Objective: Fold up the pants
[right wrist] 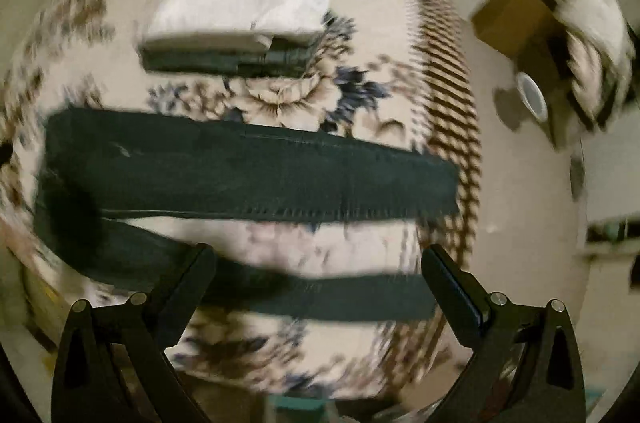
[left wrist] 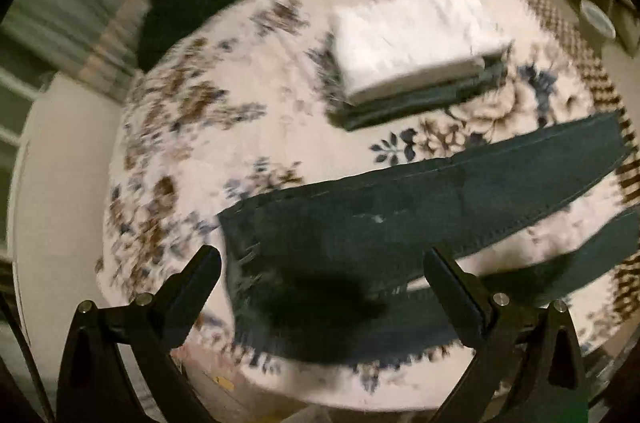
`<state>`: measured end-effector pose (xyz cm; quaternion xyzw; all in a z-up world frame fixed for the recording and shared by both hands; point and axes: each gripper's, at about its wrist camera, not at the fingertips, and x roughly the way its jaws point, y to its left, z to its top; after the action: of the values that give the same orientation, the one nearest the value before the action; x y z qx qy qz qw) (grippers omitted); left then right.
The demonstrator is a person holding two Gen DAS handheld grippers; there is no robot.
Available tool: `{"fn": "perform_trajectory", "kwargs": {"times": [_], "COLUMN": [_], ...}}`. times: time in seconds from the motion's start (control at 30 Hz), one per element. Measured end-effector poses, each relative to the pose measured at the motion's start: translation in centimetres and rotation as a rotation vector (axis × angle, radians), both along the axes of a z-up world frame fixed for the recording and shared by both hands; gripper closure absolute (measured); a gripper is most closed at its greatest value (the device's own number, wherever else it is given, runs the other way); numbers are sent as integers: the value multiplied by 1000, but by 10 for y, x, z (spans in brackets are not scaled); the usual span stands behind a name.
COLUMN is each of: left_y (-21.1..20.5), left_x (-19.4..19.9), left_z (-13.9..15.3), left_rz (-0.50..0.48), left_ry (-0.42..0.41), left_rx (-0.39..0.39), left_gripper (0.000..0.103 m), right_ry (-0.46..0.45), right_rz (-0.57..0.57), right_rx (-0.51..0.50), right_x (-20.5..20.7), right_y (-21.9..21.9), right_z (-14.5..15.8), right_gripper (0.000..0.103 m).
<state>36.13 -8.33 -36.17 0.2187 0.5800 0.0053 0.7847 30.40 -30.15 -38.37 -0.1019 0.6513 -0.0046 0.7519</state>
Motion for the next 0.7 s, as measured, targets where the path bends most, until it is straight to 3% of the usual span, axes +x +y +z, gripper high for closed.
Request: {"fn": "perform_trajectory", "kwargs": {"times": [0.13, 0.17, 0.23, 0.37, 0.47, 0.6, 0.67, 0.7], "left_y": [-18, -21, -28, -34, -37, -32, -31, -31], "left_x": [52, 65, 86, 109, 111, 122, 123, 122], "left_z": [-91, -116, -159, -220, -250, -259, -254, -250], "left_rz": [-96, -125, -172, -301, -398, -425, -439, -454], "left_ry": [98, 139, 218, 385, 495, 528, 524, 515], "left_rx": [55, 47, 31, -39, -65, -136, -150, -161], "left_gripper": [2, 4, 18, 22, 21, 17, 20, 30], "right_ry": [73, 95, 164, 283, 358, 420, 421, 418], "right_rz": [167, 204, 307, 438, 507, 573, 597, 608], "right_rx": [-84, -104, -134, -172, -156, -116, -94, -65], "right_x": [66, 76, 98, 123, 127, 137, 138, 135], "right_y": [13, 16, 26, 38, 43, 44, 44, 44], "right_z": [-100, -122, -176, -253, -284, -308, -310, -309], "right_gripper": [0, 2, 5, 11, 11, 11, 22, 28]}}
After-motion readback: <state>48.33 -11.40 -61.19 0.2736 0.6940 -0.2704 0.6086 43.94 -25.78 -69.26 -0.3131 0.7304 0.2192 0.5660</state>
